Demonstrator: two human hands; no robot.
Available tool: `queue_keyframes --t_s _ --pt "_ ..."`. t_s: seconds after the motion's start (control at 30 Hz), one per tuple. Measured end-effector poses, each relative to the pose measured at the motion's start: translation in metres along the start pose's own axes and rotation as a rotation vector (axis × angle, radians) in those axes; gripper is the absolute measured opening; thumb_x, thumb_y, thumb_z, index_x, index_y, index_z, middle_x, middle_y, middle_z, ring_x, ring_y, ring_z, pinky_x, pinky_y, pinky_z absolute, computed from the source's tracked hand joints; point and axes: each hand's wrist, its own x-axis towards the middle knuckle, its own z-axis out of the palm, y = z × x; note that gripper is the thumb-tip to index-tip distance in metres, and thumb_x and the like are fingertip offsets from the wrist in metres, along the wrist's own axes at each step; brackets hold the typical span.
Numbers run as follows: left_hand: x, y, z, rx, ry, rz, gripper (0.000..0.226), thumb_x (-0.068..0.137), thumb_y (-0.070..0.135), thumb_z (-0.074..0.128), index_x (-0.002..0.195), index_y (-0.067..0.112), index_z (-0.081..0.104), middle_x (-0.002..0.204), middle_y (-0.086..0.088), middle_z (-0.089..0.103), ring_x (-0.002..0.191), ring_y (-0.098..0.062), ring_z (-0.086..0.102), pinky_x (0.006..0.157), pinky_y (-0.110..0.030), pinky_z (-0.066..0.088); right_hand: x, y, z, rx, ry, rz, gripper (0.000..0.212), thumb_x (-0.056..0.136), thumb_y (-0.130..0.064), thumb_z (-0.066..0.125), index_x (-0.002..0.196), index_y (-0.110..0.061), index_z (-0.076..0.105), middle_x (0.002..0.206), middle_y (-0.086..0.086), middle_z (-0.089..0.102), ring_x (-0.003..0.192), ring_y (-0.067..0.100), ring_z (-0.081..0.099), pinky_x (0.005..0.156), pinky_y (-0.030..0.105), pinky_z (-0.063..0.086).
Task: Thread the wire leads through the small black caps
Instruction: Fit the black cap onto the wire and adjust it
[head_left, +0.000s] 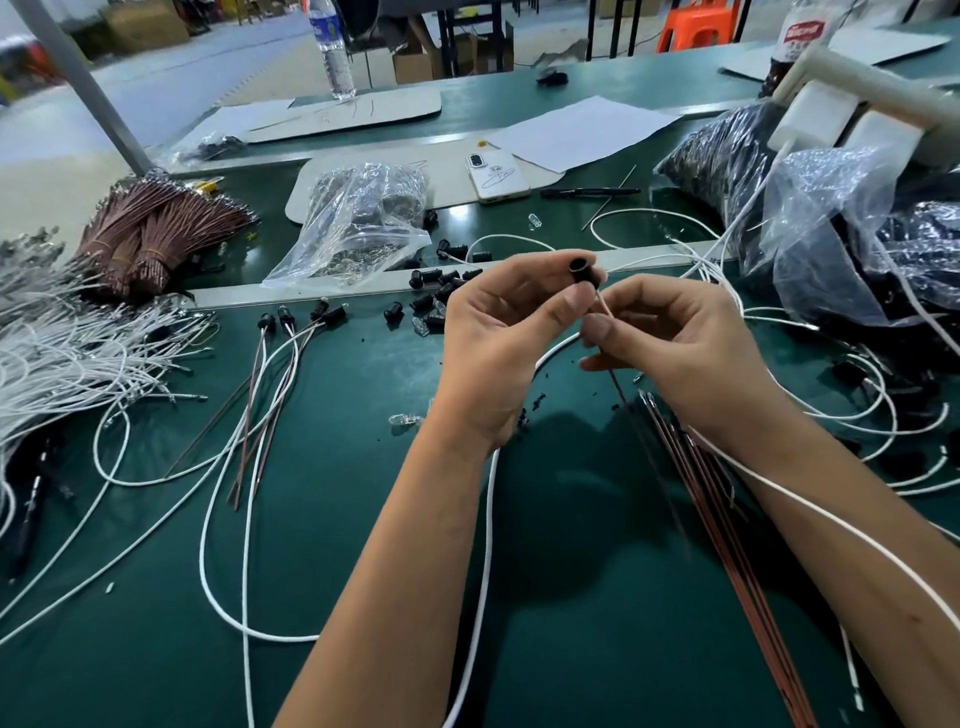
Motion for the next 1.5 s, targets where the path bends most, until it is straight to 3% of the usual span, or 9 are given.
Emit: queue_keyframes --t_s 0.13,0.27,0.4,0.53,0.7,0.9,1.03,1.2,1.5 --pt "-0.002 0.000 0.004 -0.051 0.025 -0.034 0.018 0.088 -0.008 0.064 0.099 0.004 0.071 0.092 -0.015 0.072 0.080 -0.020 0.067 0.075 -0.028 0.055 -0.002 -0.002 0.004 0.115 -0.037 0.051 0.015 0.085 -0.018 0.074 0.090 -0.005 0.073 0.077 0.006 0.073 0.061 0.017 0.066 0.058 0.031 0.060" --pt "-0.003 -0.003 0.006 -0.077 0.065 -0.091 0.017 0.090 -0.008 0.061 0.098 0.004 0.071 0.089 -0.011 0.073 0.075 -0.021 0.065 0.071 -0.030 0.052 -0.002 -0.002 0.007 0.131 0.006 0.038 0.013 0.087 -0.016 0.073 0.087 -0.003 0.072 0.074 0.008 0.072 0.049 0.013 0.052 0.041 0.021 0.042" --pt "-0.003 -0.006 0.010 -0.121 0.108 -0.153 0.013 0.092 -0.008 0.059 0.102 -0.003 0.067 0.088 -0.010 0.071 0.075 -0.022 0.062 0.068 -0.030 0.048 0.000 0.001 0.006 0.142 0.019 0.053 0.013 0.089 -0.013 0.072 0.085 -0.001 0.071 0.068 0.007 0.067 0.046 0.012 0.040 0.040 0.020 0.028" --pt "-0.003 -0.009 0.013 -0.198 0.142 -0.197 0.015 0.092 -0.008 0.058 0.106 -0.008 0.064 0.085 -0.011 0.069 0.070 -0.020 0.060 0.064 -0.027 0.048 0.000 0.001 0.006 0.177 0.044 0.071 0.009 0.091 -0.009 0.070 0.083 -0.005 0.072 0.070 0.011 0.065 0.045 0.013 0.038 0.041 0.021 0.028" --pt "-0.003 -0.014 0.013 -0.203 0.201 -0.222 0.023 0.091 -0.006 0.061 0.113 -0.012 0.062 0.087 -0.014 0.069 0.074 -0.020 0.062 0.073 -0.029 0.051 0.001 0.000 0.004 0.171 0.061 0.101 0.017 0.094 -0.004 0.067 0.079 -0.011 0.072 0.067 0.009 0.062 0.045 0.013 0.037 0.041 0.021 0.025" --pt "-0.005 -0.019 0.016 -0.221 0.266 -0.230 0.015 0.090 -0.006 0.064 0.105 -0.007 0.064 0.088 -0.016 0.067 0.074 -0.021 0.061 0.067 -0.028 0.050 0.001 0.000 0.003 0.109 0.038 0.151 0.012 0.096 -0.004 0.066 0.084 -0.001 0.067 0.069 0.010 0.064 0.045 0.012 0.042 0.038 0.019 0.030" --pt "-0.003 -0.020 0.015 -0.205 0.303 -0.243 0.010 0.087 -0.006 0.067 0.091 0.003 0.067 0.086 -0.011 0.070 0.076 -0.019 0.064 0.075 -0.030 0.052 0.002 0.001 0.006 0.113 0.112 0.153 0.006 0.095 -0.003 0.069 0.089 -0.002 0.070 0.070 0.008 0.067 0.047 0.011 0.044 0.038 0.019 0.031" --pt "-0.002 -0.019 0.010 -0.146 0.282 -0.263 0.016 0.088 -0.006 0.067 0.099 0.003 0.072 0.089 -0.010 0.075 0.079 -0.015 0.069 0.076 -0.023 0.056 0.004 0.003 0.003 0.053 0.103 0.189 0.011 0.098 -0.003 0.065 0.088 -0.006 0.069 0.063 0.000 0.056 0.047 0.007 0.037 0.042 0.018 0.029" --pt "-0.006 -0.020 0.017 -0.144 0.351 -0.229 0.015 0.085 -0.007 0.070 0.091 0.006 0.074 0.086 -0.009 0.076 0.081 -0.018 0.070 0.081 -0.026 0.057 0.001 0.007 0.009 0.026 0.123 0.151 0.016 0.100 -0.005 0.064 0.086 -0.011 0.069 0.064 -0.003 0.052 0.053 0.007 0.041 0.045 0.018 0.036"
